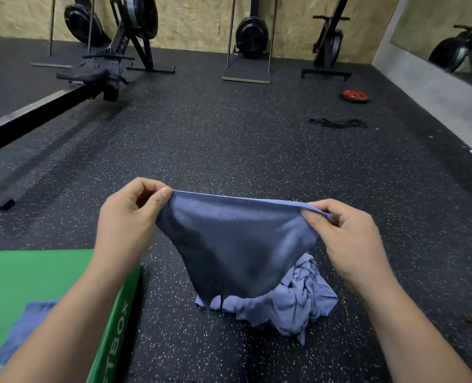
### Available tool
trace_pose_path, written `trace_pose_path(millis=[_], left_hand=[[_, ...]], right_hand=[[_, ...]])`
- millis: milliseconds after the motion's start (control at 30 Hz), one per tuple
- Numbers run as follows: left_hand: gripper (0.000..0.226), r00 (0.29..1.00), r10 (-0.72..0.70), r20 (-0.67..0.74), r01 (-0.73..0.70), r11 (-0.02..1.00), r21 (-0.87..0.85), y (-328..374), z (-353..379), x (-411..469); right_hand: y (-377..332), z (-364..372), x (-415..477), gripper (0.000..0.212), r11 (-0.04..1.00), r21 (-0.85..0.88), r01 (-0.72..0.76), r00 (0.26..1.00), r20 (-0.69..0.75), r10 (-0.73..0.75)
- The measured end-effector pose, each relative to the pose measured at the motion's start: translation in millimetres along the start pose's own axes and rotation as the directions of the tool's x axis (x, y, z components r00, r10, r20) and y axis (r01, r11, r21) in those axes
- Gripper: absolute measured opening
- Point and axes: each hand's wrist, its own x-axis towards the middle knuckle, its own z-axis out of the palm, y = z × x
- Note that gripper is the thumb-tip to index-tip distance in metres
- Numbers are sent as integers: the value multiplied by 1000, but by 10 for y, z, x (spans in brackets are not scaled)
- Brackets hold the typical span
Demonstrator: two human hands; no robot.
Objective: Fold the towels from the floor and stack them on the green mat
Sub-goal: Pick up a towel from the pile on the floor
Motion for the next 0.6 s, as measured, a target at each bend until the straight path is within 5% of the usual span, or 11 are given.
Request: trace_pose_path(millis=[133,367,500,600], left_hand=[[12,997,-42,-63,47,996,70,-25,6,-7],[27,992,-97,-85,109,983,147,-49,-4,6],[5,987,-162,10,162,987,12,-119,66,10],[13,981,-166,97,176,979,-105,-91,199,-61]], right_hand=[[7,64,-2,20,983,182,-14,999,-27,19],[57,33,45,30,980,201,12,987,-161,21],[76,44,59,27,979,206,-13,980,-190,53],[59,92,29,20,992,123,-11,974,-225,38]])
